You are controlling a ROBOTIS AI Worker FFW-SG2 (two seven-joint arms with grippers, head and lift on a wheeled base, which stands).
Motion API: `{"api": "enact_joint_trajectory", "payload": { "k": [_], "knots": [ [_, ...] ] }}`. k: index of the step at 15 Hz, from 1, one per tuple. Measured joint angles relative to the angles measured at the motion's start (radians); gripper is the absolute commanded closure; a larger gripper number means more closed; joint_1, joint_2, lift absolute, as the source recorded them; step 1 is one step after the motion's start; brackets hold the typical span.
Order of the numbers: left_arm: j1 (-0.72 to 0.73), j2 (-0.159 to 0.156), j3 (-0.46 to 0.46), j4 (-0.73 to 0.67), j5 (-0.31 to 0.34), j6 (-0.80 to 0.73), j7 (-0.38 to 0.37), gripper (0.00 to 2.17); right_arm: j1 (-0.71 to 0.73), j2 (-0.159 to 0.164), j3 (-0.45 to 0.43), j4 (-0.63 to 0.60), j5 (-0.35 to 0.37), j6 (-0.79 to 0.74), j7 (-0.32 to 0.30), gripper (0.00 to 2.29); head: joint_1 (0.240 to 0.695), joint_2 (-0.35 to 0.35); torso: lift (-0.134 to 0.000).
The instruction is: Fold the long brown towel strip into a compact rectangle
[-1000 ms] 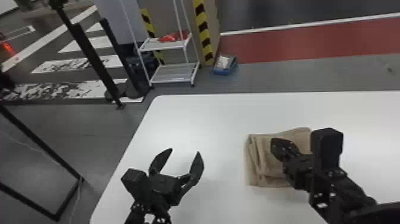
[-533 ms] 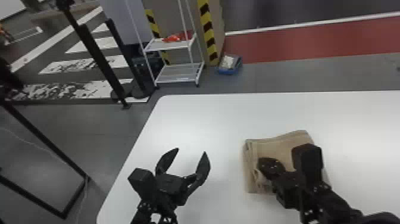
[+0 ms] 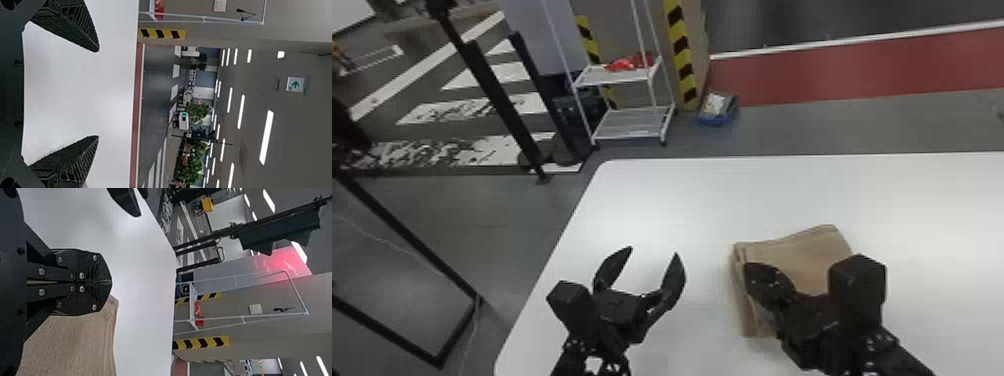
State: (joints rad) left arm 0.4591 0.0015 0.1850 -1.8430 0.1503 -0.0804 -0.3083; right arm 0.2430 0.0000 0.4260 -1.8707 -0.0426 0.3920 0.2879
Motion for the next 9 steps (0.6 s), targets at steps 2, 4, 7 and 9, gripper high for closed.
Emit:
{"api": "enact_joint_trajectory", "payload": {
  "k": [2,4,7,9],
  "knots": [
    [0.0,0.0,-0.001,-0.001,0.0,0.0,0.0,0.09,-0.024,0.0,0.051,0.034,0.002,0.031,0.009,2.04,0.695,0.35,-0.11],
    [0.0,0.0,-0.001,0.0,0.0,0.0,0.0,0.09,-0.059,0.0,0.094,0.094,0.006,0.071,0.008,2.04,0.695,0.35,-0.11],
    [-0.001,0.0,0.0,0.007,0.002,0.0,0.0,0.09,-0.068,0.0,0.109,0.126,0.015,0.139,0.006,2.04,0.695,0.35,-0.11],
    [-0.004,0.0,0.001,0.013,0.005,0.0,0.0,0.09,-0.037,0.0,0.08,0.092,0.02,0.164,0.006,2.04,0.695,0.35,-0.11]
  ]
}}
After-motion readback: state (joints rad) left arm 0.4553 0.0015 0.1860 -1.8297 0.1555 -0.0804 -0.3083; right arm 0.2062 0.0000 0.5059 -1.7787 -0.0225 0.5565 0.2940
